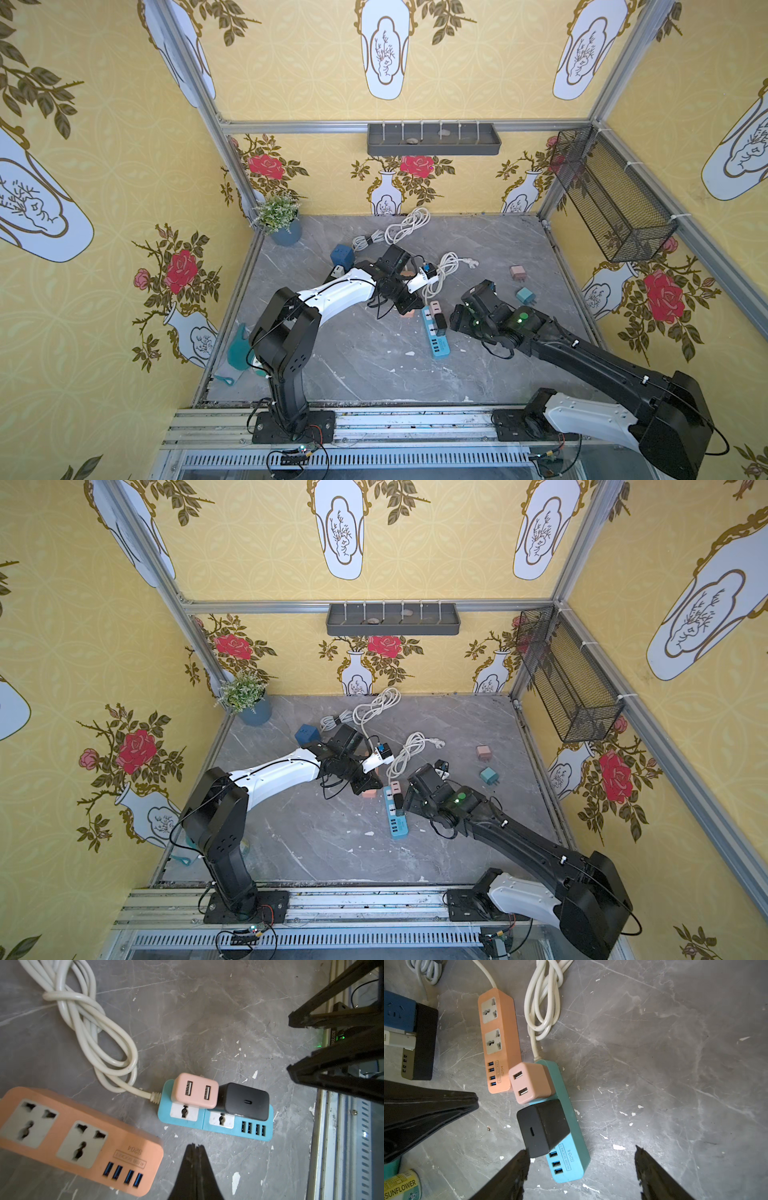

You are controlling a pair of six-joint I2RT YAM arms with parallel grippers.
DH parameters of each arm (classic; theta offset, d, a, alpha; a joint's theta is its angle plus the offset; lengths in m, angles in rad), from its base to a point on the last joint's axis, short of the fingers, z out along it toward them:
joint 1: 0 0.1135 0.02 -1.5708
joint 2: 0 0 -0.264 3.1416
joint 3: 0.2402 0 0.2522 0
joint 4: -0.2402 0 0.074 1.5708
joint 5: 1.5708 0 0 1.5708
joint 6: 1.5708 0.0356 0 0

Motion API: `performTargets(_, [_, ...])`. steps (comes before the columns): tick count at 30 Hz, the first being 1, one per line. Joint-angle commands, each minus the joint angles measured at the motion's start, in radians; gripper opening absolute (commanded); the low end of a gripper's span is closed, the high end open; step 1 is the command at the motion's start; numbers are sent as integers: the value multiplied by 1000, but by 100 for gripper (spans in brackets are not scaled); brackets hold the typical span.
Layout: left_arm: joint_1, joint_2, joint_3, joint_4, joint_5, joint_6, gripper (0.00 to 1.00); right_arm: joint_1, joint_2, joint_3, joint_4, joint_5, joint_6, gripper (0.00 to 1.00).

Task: Pull the plug off the socket
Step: Move the socket to the center of the board.

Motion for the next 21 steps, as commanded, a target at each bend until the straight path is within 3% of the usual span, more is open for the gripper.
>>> performTargets(1, [0,35,-9,34,46,-49,0,1,-10,-4,34,21,-5,83])
performTargets(14, [-21,105,-7,84,81,-107,0,17,9,-11,78,7,-53,83])
performTargets(21, [-21,147,6,71,76,-122,0,108,56,42,49,100,-72,83])
